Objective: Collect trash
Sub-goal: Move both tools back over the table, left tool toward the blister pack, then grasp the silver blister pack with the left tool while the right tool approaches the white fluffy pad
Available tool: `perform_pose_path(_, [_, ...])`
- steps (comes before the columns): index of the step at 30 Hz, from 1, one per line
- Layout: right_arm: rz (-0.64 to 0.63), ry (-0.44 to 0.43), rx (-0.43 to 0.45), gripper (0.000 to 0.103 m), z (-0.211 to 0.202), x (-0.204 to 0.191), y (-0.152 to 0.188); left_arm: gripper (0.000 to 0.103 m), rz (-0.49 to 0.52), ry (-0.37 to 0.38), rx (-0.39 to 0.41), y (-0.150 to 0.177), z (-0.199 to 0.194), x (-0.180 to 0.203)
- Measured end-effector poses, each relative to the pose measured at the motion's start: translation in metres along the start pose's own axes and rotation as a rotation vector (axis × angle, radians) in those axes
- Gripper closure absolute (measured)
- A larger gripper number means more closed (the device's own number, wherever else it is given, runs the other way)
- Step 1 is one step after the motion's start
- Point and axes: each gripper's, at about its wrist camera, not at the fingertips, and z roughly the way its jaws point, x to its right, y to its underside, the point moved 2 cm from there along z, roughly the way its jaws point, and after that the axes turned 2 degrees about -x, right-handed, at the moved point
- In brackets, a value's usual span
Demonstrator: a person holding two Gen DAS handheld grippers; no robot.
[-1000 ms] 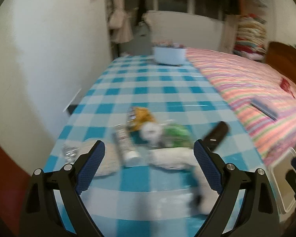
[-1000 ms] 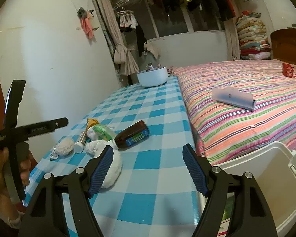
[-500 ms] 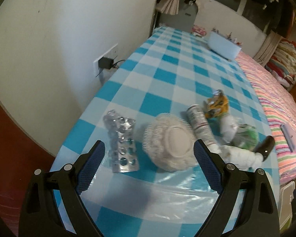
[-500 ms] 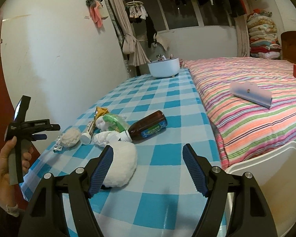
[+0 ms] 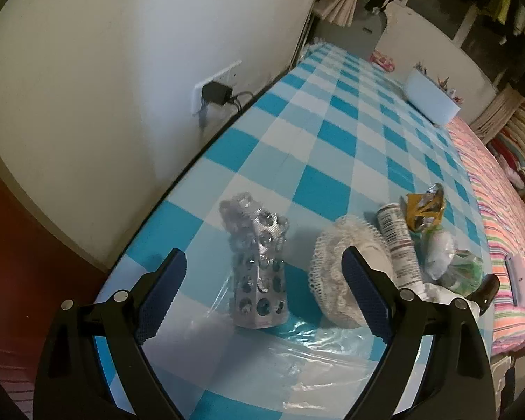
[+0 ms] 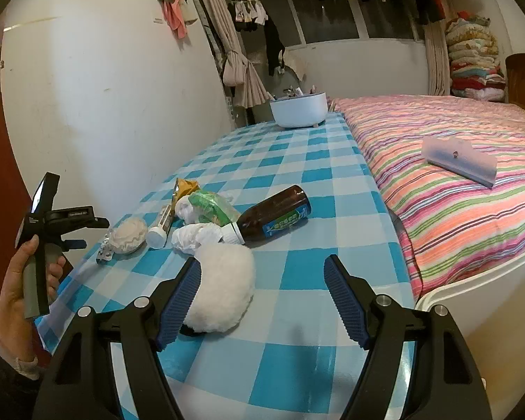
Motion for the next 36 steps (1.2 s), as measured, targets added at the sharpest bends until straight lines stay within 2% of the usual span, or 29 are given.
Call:
perform_pose_path(5, [-0.004,-0.003,-0.006,0.032,0.003,-0.001,0.001,0.033,-0.026,0.016,-0.073,0.001,0.021,-0.004])
perform_pose_path(10, [-0.004,-0.002,-0.015,0.032,0.005,-0.001,0.002,0.037,-0.003,-0.023,-0.065,0.000,0.024,0.001])
perform_pose_path(12, [-0.006,0.001,-0.018,0.032,0.005,-0.001,0.002,0.057,0.019,-0.053,-0.060,0.000,0.025,0.003])
perform_pose_path(14, [-0.003,0.001,-0.022,0.032,0.007,-0.001,0.002,0.071,0.034,-0.065,-0.058,0.001,0.025,0.004])
perform_pose_path(15, [-0.002,0.000,-0.025,0.032,0.007,-0.001,0.002,0.074,0.037,-0.053,-0.061,0.002,0.025,0.005])
perform_pose_path(19, [0.010,-0.013,-0.057,0.032,0.016,-0.002,0.001,0.076,0.040,-0.006,-0.061,0.004,0.024,0.008])
perform_pose_path(26, [0.060,-0.076,-0.139,0.032,0.039,-0.003,-0.001,0.076,0.079,0.020,0.026,0.005,0.000,0.020])
perform_pose_path(30, [0.070,-0.078,-0.204,0.032,0.052,-0.006,0.002,0.076,0.106,0.047,0.077,0.007,-0.014,0.030])
perform_pose_path(36, [0.095,-0.119,-0.249,0.032,0.066,-0.011,0.005,0.076,0.132,0.080,0.113,0.009,-0.025,0.043])
